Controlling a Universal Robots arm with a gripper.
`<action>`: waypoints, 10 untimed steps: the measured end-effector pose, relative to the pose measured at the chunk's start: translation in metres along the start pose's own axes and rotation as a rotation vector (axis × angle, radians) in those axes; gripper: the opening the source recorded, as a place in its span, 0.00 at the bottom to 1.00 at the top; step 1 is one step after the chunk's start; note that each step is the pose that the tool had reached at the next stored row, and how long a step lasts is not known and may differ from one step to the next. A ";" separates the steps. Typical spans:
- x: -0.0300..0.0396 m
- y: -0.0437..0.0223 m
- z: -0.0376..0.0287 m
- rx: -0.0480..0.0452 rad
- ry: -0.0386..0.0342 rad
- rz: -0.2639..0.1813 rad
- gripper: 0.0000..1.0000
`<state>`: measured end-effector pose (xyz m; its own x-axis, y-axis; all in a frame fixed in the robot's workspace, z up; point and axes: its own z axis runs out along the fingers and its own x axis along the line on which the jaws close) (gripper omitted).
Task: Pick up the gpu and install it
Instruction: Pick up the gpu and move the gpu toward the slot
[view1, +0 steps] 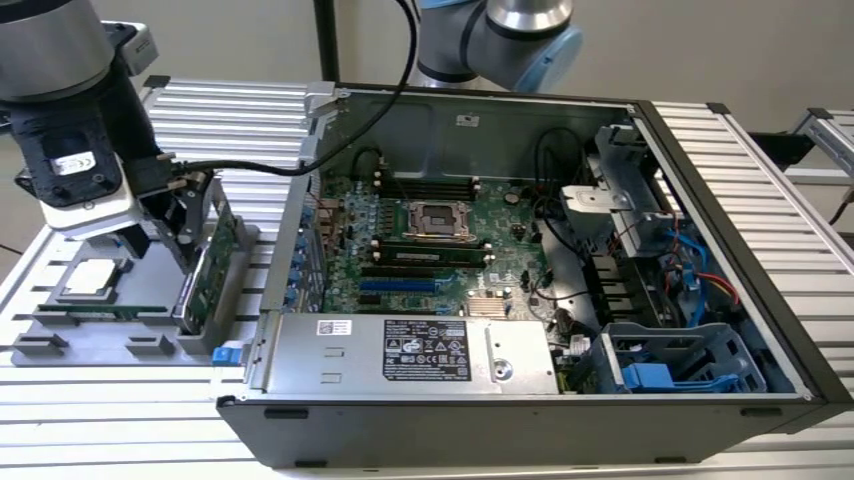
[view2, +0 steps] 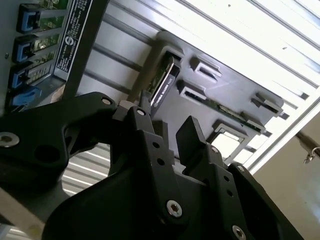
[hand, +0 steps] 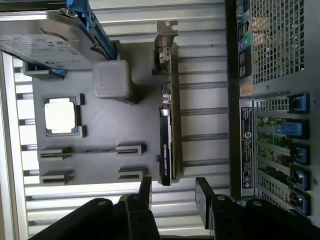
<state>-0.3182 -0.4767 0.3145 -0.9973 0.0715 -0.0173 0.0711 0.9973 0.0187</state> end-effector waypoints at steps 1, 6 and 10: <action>0.0002 0.0024 0.0007 0.0000 -0.0001 0.000 1.00; 0.0011 0.0146 0.0037 0.0001 -0.0002 0.001 1.00; 0.0019 0.0247 0.0059 0.0001 -0.0002 0.001 1.00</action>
<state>-0.3182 -0.4518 0.3090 -0.9972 0.0723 -0.0175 0.0720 0.9972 0.0187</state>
